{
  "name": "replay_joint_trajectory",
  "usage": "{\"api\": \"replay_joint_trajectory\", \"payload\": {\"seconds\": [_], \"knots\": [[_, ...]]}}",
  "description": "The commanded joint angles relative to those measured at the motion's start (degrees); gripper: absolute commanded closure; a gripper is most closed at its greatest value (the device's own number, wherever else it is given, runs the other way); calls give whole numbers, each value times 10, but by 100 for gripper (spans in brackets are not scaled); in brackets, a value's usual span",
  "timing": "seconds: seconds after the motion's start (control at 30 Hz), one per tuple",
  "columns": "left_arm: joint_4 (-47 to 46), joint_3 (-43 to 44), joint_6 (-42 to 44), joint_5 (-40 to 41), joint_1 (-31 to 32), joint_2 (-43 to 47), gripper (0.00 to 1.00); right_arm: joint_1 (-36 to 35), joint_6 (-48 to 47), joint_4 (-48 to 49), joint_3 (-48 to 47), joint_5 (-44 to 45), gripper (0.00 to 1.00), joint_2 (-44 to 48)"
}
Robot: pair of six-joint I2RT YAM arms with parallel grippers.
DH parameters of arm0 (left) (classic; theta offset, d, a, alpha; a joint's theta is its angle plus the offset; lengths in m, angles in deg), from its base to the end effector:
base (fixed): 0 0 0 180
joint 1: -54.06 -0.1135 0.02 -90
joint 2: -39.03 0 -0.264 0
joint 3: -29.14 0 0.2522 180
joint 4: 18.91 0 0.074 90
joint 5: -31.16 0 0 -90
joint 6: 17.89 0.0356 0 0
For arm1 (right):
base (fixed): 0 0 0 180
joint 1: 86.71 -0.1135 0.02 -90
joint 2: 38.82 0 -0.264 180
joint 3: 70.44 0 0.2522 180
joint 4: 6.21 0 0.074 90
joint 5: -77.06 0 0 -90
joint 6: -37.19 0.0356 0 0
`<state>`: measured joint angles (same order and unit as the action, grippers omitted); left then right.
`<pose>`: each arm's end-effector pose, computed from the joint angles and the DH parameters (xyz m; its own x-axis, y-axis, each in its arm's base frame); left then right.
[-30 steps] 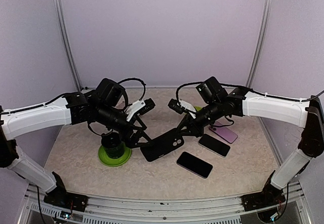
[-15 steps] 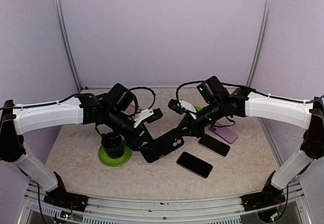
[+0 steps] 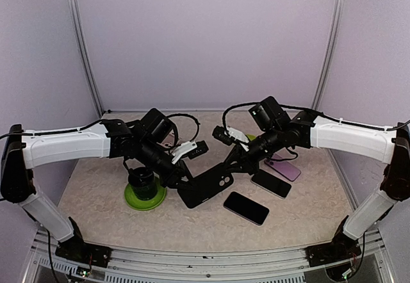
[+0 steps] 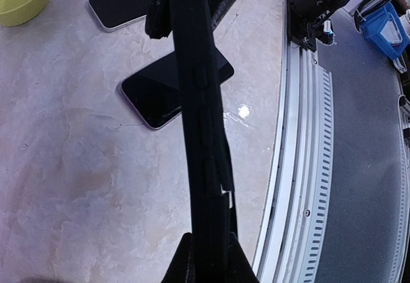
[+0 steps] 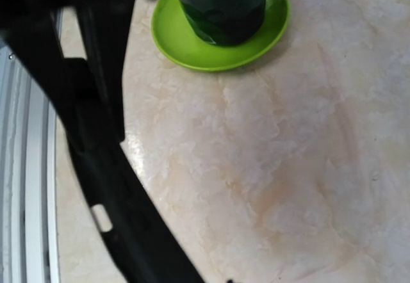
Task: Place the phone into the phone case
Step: Pass from the right arm to the left, then pass from the left arm to the right
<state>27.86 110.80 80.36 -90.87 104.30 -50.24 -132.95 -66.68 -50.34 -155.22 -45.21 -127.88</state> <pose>0.1948 -0.2637 0.2594 -0.3927 0.6622 -0.6382 0.9151 0.2119 -0.3431 0.2188 0.2560 0.2808 -0.2970 -0.6033 -0.7402 -0.9549 0.1898 0.2286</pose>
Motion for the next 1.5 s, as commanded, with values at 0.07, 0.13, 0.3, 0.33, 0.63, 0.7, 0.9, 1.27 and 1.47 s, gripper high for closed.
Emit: {"api": "replay_joint_trajectory", "payload": {"seconds": [0.07, 0.13, 0.3, 0.33, 0.63, 0.7, 0.9, 1.27, 1.47], "knots": [[-29, 8, -13, 5, 4, 2, 98, -5, 19, 22, -1, 22, 71, 29], [-48, 2, -27, 25, 4, 11, 100, -5, 29, 31, 2, 27, 57, 39], [-120, -26, -78, 66, -6, 46, 100, 1, 85, 69, 9, 37, 36, 73], [-137, -32, -95, 72, -8, 55, 100, 5, 100, 82, 14, 41, 33, 81], [-334, -118, -225, 168, -14, 135, 100, 27, 278, 227, 88, 112, 21, 148], [-392, -147, -260, 192, -14, 155, 100, 28, 313, 254, 101, 113, 21, 148], [-507, -209, -328, 268, -6, 179, 99, 15, 392, 360, 125, 112, 23, 109], [-613, -283, -408, 440, 42, 189, 98, -43, 399, 356, 36, 201, 29, -7], [-643, -302, -410, 540, 83, 197, 98, -51, 400, 364, 15, 220, 35, -34]]}}
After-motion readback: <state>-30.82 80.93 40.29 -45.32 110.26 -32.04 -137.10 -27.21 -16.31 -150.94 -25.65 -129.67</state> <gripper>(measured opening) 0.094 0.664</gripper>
